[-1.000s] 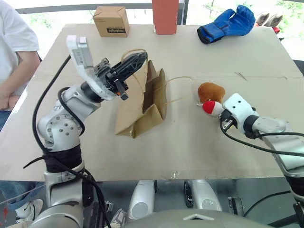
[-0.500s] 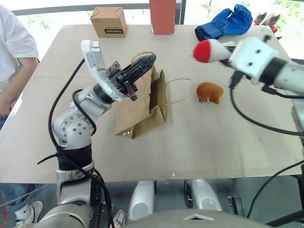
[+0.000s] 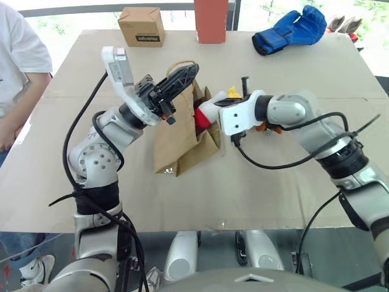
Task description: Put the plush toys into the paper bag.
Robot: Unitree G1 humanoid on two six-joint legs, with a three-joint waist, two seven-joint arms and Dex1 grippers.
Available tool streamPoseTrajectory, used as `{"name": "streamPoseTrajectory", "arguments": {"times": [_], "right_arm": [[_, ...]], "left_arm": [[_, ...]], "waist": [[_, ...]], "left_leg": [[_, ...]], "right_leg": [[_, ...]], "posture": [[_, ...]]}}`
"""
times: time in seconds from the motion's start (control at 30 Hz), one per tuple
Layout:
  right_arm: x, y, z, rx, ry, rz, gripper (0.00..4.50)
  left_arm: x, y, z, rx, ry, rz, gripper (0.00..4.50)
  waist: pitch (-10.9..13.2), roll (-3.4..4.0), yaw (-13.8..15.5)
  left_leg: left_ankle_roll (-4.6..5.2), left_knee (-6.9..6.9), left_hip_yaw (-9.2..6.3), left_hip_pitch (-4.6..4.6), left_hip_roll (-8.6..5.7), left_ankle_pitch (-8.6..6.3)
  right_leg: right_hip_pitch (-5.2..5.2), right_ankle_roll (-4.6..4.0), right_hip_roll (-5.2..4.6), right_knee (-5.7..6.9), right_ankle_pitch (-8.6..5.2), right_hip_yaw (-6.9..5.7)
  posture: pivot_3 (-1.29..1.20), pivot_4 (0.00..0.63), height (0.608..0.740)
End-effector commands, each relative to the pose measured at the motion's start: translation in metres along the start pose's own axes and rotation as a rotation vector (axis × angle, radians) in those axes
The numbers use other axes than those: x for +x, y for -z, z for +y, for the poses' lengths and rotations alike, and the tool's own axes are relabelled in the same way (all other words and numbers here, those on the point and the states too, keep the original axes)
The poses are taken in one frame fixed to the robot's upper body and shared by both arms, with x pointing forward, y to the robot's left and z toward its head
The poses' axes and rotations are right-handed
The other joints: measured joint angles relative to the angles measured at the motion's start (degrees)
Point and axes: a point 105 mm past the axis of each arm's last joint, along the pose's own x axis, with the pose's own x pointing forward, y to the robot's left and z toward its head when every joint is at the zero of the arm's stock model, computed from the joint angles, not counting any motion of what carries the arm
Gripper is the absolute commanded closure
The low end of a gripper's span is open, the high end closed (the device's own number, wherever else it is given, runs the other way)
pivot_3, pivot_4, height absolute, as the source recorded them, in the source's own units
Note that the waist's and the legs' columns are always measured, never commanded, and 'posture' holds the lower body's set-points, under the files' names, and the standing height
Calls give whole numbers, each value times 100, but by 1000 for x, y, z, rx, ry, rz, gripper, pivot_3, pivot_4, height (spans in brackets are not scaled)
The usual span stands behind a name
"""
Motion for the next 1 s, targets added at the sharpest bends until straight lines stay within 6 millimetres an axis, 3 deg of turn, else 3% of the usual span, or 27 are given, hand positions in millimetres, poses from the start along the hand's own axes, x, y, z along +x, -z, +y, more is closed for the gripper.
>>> {"name": "streamPoseTrajectory", "arguments": {"times": [0.03, 0.07, 0.1, 0.17, 0.3, 0.43, 0.57, 0.63, 0.77, 0.93, 1.0], "right_arm": [[14, -17, 0, -157, -38, -98, 2930], [14, -16, -1, -184, -26, -103, 2798], [14, -15, -2, -201, -14, -106, 2109], [10, -12, -7, -222, 12, -106, 1476], [-10, 0, -15, -221, 49, -72, 1476], [-40, 11, -19, -64, 79, -32, 1476], [-84, 31, -17, 404, 199, 6, 1476], [-103, 56, 2, 611, 211, 118, 1476], [-116, 90, 35, 787, 204, 308, 1476], [-97, 133, 84, 1169, 226, 493, 1476], [-92, 136, 90, 1183, 218, 504, 2270]], "left_arm": [[1, -8, -9, 43, 28, -30, 4500], [1, -8, -9, 44, 27, -30, 4500], [1, -7, -10, 45, 26, -31, 4500], [-1, -8, -9, 50, 16, -33, 4500], [-7, -7, -7, 58, -10, -33, 4500], [-10, -7, -7, 63, -22, -35, 4500], [-9, -10, -6, 75, -28, -48, 4500], [-8, -11, -6, 78, -28, -54, 4500], [-8, -13, -6, 82, -29, -60, 4500], [-7, -12, -7, 86, -27, -57, 4500], [-8, -12, -8, 90, -27, -56, 4500]], "waist": [[0, 0, 14], [0, 0, 45], [0, -1, 75], [1, -2, 107], [1, -2, 115], [1, -2, 151], [1, -2, 177], [1, -2, 197], [1, -2, 177], [0, -3, 57], [2, -1, 42]], "left_leg": [[0, -2, -2, 0, 1, 0], [0, -3, -6, -2, 1, 0], [0, -4, -8, -4, 0, 0], [-1, -3, -8, -10, -5, 0], [-1, -2, -7, -8, -8, 0], [-1, -2, -7, -8, -7, 0], [0, -5, -7, -6, -5, -1], [0, -4, -8, -7, -4, -1], [1, 4, 0, -6, -9, -1], [1, 3, 4, 1, -2, 0], [1, 2, 4, -3, -3, 0]], "right_leg": [[0, 0, 1, 2, 0, -3], [0, 0, 2, 2, 0, -7], [0, -1, 1, 1, 0, -8], [0, -1, -4, -5, 0, -8], [1, -1, -7, -4, 0, -5], [2, -1, -7, -4, 1, -5], [3, -2, -5, -2, 0, -6], [5, -3, -6, -2, 0, -7], [6, -3, -10, -5, 0, -1], [4, -4, -3, 2, 1, 4], [2, -4, -3, 2, 1, 5]], "posture": [[0, 150, 740], [0, 150, 740], [0, 150, 740], [0, 150, 740], [0, 150, 740], [0, 150, 740], [0, 150, 740], [0, 150, 740], [0, 150, 740], [0, 150, 740], [0, 150, 740]]}}
